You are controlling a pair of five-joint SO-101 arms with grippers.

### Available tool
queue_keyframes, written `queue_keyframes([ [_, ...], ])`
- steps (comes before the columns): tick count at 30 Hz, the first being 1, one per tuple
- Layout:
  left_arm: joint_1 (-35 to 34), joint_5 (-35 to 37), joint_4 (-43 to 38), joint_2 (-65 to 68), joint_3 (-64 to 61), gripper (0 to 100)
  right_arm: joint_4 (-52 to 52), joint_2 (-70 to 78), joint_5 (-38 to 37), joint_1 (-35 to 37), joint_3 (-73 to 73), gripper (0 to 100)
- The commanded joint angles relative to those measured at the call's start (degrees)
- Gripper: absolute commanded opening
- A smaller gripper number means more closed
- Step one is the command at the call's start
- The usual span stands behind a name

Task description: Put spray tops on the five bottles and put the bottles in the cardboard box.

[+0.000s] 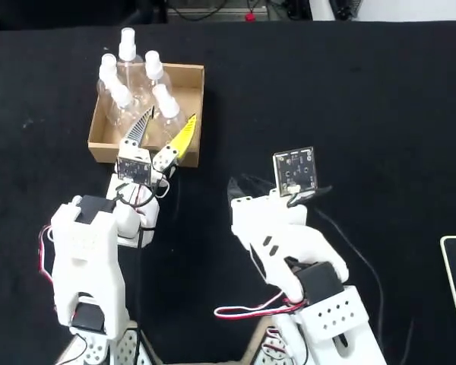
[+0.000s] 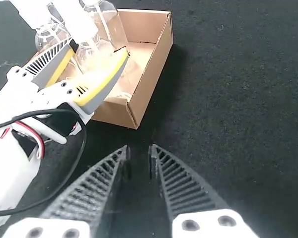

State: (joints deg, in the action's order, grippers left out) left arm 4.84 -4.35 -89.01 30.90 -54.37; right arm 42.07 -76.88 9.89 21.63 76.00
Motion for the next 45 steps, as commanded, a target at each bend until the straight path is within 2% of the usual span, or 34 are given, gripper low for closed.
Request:
queue_keyframes([
  [1,-0.7,-0.4,-1.4,-1.1,1.4,31,-1.4,0.2,0.3,0.4,-0.6,6.4],
  [21,0.0,-0.5,-1.3,-1.1,0.5,31,-1.4,0.2,0.3,0.4,-0.6,6.4],
  [28,-0.7,-0.1,3.4,-1.8,0.9,39,-1.4,0.2,0.3,0.4,-0.6,6.4],
  [35,-0.5,0.8,2.7,-9.7,-2.2,39,-1.4,0.2,0.3,0.4,-0.6,6.4],
  [45,-2.2,1.1,16.1,-28.1,-14.2,39,-1.4,0.2,0.3,0.4,-0.6,6.4],
])
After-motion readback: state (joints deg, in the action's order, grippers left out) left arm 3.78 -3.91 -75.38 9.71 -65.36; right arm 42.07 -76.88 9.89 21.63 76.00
